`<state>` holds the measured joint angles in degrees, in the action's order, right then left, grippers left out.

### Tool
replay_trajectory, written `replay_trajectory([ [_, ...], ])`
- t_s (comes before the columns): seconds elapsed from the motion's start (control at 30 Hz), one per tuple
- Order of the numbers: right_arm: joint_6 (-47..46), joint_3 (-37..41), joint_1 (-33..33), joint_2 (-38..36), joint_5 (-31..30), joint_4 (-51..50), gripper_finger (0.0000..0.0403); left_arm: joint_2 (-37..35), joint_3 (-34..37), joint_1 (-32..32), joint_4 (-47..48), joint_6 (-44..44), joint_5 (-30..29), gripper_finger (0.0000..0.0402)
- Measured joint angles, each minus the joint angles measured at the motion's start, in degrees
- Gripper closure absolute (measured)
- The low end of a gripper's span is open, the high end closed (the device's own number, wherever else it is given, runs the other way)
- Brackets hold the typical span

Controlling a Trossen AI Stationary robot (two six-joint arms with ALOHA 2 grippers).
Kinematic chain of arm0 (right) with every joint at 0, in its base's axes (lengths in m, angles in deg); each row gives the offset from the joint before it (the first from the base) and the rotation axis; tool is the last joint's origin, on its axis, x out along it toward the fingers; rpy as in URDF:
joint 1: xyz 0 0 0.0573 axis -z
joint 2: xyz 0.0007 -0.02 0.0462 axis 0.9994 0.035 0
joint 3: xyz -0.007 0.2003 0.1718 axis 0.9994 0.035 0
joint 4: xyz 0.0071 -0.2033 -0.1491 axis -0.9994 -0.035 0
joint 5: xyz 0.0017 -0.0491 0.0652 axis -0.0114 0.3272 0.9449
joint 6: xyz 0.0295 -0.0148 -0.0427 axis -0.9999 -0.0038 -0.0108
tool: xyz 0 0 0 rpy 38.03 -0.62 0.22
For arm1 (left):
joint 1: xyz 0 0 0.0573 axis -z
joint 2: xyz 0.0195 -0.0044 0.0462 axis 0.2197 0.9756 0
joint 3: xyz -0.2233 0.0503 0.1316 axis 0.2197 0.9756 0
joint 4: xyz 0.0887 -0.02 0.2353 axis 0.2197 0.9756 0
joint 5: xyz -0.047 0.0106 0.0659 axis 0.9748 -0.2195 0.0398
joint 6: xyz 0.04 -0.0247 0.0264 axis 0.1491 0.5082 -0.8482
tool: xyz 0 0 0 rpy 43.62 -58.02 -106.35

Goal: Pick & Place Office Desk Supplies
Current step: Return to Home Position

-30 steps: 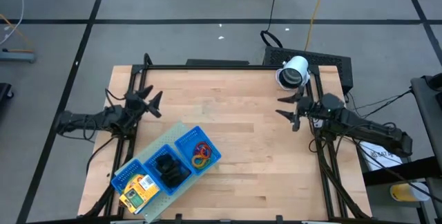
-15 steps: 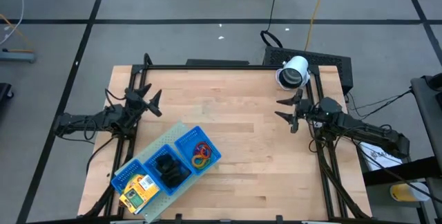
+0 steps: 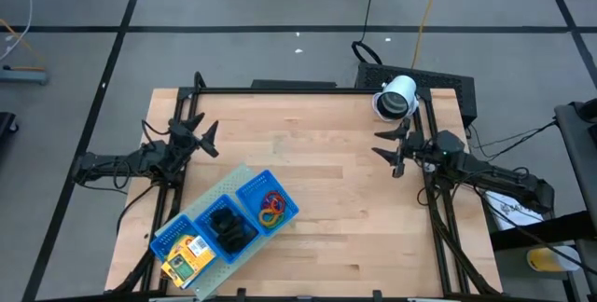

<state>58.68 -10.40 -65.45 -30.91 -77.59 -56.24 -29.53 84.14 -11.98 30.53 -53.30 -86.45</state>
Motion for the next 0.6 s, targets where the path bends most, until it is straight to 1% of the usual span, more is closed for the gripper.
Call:
replay_trajectory([
  [0.27,-0.42,0.04,0.00,0.22,0.03,0.14,0.0181,0.00,-0.04,0.00,-0.02,-0.02,0.00,0.0128],
  [0.6,-0.45,0.11,-0.02,0.22,0.05,0.16,0.0186,0.00,-0.04,0.00,-0.02,-0.09,0.00,0.0128],
])
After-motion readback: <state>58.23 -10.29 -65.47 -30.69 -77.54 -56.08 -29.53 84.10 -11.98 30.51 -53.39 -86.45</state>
